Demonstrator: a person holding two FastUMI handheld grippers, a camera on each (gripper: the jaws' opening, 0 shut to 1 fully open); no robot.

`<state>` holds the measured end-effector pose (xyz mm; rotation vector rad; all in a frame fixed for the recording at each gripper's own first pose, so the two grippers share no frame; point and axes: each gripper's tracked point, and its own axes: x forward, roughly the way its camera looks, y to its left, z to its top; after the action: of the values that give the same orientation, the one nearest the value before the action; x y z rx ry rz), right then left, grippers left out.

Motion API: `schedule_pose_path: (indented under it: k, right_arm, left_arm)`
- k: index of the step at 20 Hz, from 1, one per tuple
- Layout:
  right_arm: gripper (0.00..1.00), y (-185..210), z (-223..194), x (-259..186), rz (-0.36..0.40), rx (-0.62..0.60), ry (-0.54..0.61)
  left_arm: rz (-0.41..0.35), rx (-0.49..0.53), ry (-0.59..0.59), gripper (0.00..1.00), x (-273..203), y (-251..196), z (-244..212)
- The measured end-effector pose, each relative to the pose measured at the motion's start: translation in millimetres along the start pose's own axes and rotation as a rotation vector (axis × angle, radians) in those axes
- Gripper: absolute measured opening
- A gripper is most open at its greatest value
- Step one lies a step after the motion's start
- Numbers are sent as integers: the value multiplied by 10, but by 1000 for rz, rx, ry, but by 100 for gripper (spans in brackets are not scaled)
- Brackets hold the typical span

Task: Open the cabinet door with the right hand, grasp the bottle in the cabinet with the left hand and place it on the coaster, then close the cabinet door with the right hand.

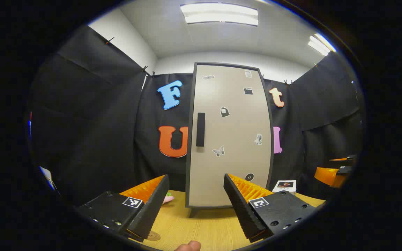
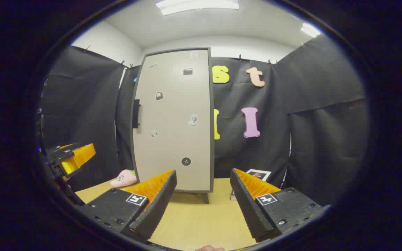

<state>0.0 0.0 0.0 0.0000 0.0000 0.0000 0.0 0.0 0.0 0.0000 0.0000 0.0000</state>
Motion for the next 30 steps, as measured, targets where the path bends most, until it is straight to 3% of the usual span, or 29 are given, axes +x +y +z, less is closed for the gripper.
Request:
schedule_pose_path:
  k: [24,30]
  right_arm:
    - [99,8,54,26,-11,0,-19]
    - [99,246,97,17,114,-8,-28]
  left_arm:
    - [-25,1,-2,95,53,-24,19]
    - [-9,38,-5,95,65,1,58]
